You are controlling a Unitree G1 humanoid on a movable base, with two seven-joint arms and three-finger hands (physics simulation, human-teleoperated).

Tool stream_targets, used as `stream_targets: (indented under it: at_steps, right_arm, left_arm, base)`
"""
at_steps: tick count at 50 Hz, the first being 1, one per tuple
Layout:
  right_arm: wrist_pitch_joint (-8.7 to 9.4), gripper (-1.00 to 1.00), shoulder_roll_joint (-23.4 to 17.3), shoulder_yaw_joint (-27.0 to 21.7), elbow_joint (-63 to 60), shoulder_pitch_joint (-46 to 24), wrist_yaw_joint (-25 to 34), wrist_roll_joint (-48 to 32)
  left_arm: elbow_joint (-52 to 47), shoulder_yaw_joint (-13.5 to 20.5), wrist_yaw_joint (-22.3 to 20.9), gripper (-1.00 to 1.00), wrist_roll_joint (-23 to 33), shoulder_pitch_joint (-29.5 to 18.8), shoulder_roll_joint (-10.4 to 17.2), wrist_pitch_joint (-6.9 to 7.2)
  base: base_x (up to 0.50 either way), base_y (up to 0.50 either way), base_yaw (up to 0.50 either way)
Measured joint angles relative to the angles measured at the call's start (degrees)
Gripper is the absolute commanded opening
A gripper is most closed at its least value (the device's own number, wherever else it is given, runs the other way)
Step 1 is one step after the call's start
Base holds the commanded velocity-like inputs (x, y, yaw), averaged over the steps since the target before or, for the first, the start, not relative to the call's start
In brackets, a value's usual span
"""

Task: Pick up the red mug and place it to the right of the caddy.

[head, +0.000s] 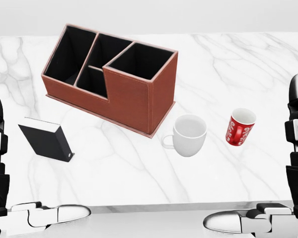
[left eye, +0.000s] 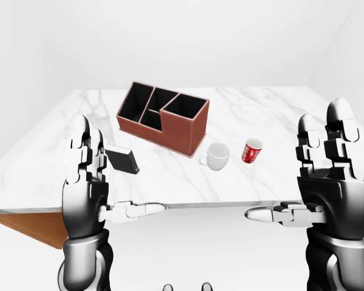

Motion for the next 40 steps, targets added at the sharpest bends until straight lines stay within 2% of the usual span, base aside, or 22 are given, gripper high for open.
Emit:
stream_targets:
  at_steps: [40]
  right_arm:
    - [0.00,1.00,0.08,0.06,-0.89,0.19,-0.04,0.19]
  left_arm:
    - [-0.35,0.13,-0.22,1.00,-0.02,0.12,-0.02,0.00]
  base:
    - [0.50,0.00,0.00]
